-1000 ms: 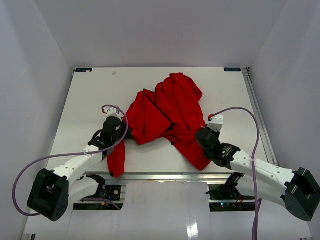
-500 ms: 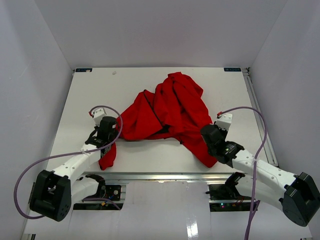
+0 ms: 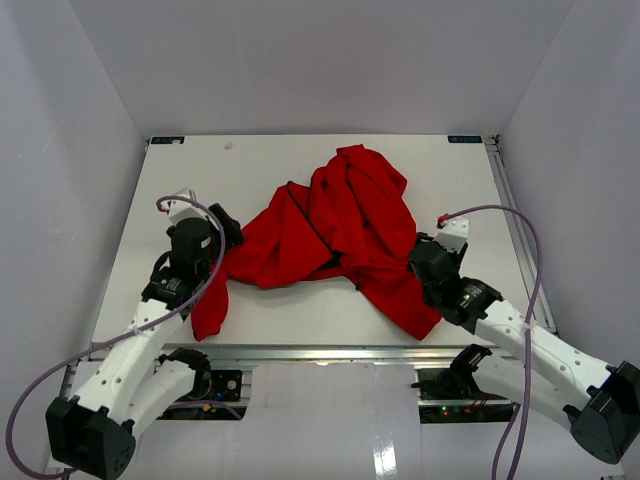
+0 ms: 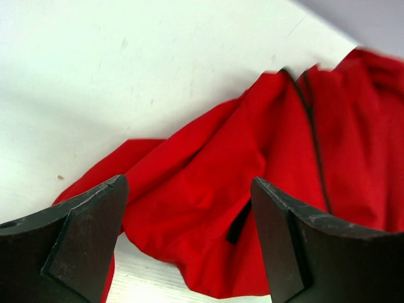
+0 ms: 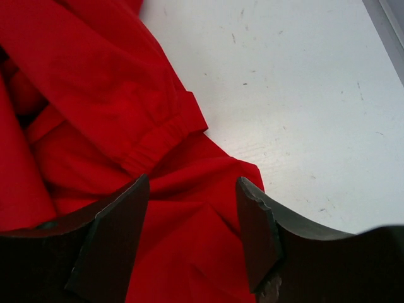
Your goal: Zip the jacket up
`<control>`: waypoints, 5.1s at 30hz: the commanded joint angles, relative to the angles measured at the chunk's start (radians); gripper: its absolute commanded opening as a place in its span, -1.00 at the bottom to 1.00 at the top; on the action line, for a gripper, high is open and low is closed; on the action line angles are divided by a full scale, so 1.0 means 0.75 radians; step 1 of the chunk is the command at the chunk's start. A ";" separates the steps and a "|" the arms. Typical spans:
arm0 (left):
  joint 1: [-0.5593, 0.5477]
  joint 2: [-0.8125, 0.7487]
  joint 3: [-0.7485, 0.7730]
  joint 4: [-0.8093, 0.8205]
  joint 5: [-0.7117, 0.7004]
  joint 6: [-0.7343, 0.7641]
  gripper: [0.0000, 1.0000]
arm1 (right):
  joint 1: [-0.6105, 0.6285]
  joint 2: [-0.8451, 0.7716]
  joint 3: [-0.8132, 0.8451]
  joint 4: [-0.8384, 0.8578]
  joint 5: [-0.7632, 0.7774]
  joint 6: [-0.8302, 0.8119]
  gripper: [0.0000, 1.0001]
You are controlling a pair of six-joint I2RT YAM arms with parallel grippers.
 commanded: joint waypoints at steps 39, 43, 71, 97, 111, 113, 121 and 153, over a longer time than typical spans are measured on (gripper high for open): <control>-0.040 0.429 -0.282 0.399 0.065 0.029 -1.00 | 0.023 0.523 -0.032 0.661 -0.855 -0.295 -0.85; -0.033 0.426 -0.221 0.326 0.116 0.028 -0.25 | 0.024 0.377 -0.194 0.794 -0.909 -0.240 -0.85; -0.638 0.863 0.496 -0.055 0.115 0.043 0.40 | 0.091 0.289 -0.378 0.999 -0.970 -0.187 -0.84; -0.711 0.914 0.444 -0.127 -0.122 -0.039 -0.28 | 0.110 0.261 -0.376 0.994 -0.924 -0.193 -0.84; -0.698 0.740 0.191 0.397 0.313 0.049 -1.00 | 0.111 0.259 -0.415 1.063 -0.972 -0.190 -0.77; -0.694 0.701 0.165 0.447 0.353 0.052 -1.00 | 0.113 0.256 -0.421 1.072 -0.974 -0.192 -0.75; -0.668 0.627 0.084 0.514 0.378 0.045 -1.00 | 0.113 0.249 -0.443 1.111 -1.013 -0.187 -0.51; -0.605 0.414 -0.231 1.063 0.794 0.173 -1.00 | 0.127 -0.187 -0.437 1.132 -1.164 -0.199 0.42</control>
